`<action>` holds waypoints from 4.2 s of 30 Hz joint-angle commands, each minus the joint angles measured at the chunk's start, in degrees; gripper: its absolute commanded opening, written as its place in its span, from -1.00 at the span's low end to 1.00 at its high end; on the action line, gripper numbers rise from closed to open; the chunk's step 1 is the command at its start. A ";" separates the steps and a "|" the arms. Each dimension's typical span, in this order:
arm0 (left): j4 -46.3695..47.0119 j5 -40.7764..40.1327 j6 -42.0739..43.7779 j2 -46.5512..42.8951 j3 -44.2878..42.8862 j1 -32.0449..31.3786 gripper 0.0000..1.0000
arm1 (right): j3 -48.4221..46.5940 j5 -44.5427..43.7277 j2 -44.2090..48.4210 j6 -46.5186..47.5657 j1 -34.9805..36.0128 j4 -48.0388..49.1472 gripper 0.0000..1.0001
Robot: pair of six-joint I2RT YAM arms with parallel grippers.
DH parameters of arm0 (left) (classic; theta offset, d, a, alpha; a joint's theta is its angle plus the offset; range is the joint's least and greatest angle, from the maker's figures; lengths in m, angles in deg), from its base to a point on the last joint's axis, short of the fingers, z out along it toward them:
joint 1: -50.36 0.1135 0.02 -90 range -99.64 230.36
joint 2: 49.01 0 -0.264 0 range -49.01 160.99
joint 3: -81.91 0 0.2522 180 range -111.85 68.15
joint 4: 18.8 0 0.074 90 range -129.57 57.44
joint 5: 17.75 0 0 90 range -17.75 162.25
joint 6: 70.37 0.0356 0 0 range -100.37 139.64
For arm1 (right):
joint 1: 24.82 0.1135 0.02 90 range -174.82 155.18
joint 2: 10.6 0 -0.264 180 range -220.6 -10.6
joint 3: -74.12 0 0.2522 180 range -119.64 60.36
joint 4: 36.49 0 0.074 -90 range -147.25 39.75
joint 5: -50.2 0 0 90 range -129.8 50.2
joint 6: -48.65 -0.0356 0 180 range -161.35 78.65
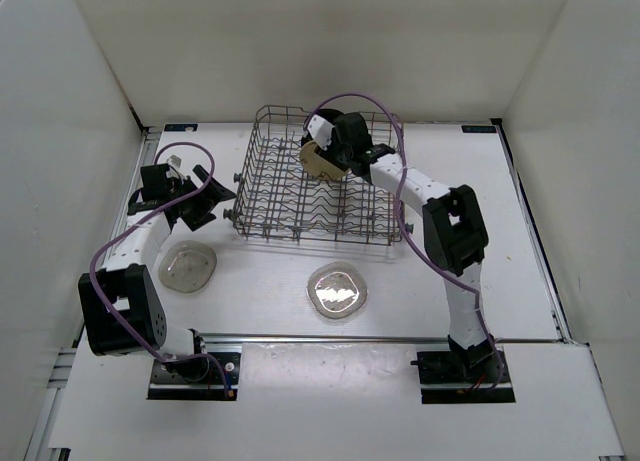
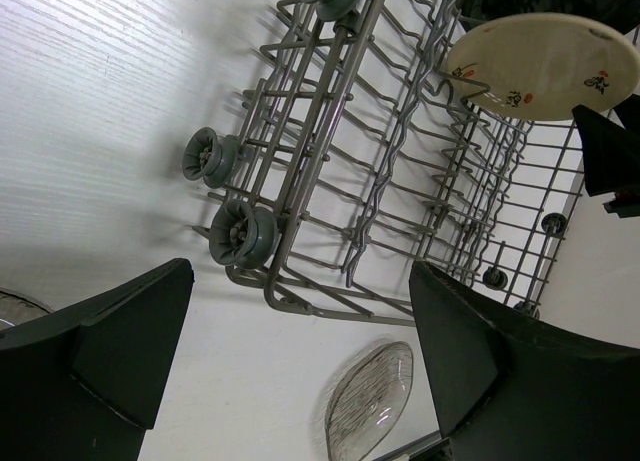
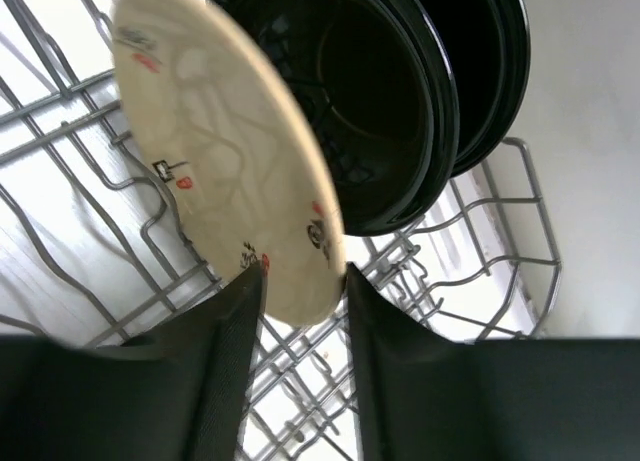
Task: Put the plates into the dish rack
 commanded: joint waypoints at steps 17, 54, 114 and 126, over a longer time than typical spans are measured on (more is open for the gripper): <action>0.28 0.78 -0.22 -4.63 0.72 0.41 1.00 | -7.68 -5.85 5.95 -13.28 0.69 -5.01 0.30; -39.71 -30.41 -22.80 -34.43 19.79 6.55 1.00 | 9.62 -9.89 37.76 -53.47 13.08 -9.25 0.56; -8.77 -27.68 -34.68 -21.15 6.46 18.34 -0.80 | 24.82 -1.28 49.81 -53.11 3.59 0.42 0.37; -8.77 -32.35 -1.32 -9.05 -27.31 0.25 -0.80 | 26.41 -1.81 49.81 -52.59 3.59 -2.30 0.35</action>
